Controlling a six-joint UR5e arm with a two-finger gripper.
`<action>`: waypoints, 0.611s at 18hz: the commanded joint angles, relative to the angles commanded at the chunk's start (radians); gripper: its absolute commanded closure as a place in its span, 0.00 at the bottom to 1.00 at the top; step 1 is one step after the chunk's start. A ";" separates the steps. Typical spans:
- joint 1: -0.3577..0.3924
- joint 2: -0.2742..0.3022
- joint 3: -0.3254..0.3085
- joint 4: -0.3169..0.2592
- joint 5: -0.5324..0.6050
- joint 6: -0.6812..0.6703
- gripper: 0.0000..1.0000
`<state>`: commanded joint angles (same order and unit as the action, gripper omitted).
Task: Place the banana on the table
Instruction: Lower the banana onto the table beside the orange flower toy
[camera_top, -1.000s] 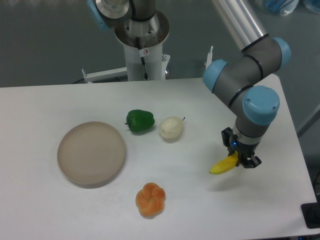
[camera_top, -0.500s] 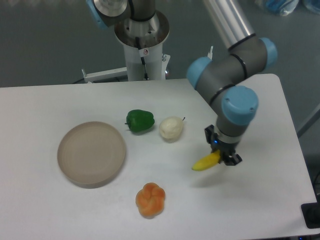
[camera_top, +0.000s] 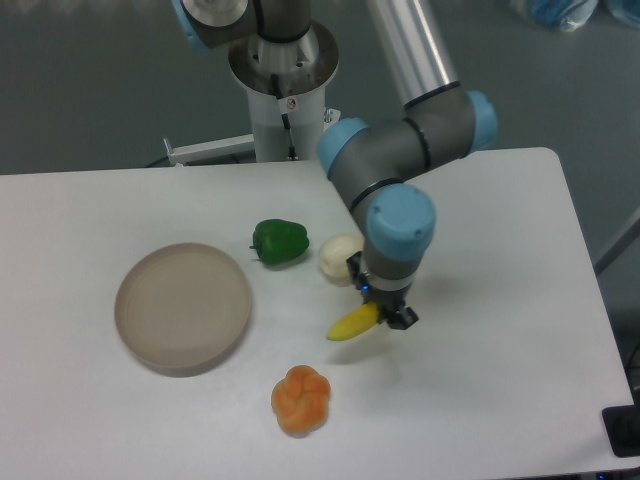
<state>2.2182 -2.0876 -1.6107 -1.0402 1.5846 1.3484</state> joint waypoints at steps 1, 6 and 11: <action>0.001 -0.009 0.009 0.003 0.005 0.002 0.91; 0.000 -0.038 0.015 0.038 0.057 0.014 0.87; 0.000 -0.048 0.037 0.040 0.058 0.015 0.60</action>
<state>2.2181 -2.1353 -1.5739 -1.0002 1.6429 1.3637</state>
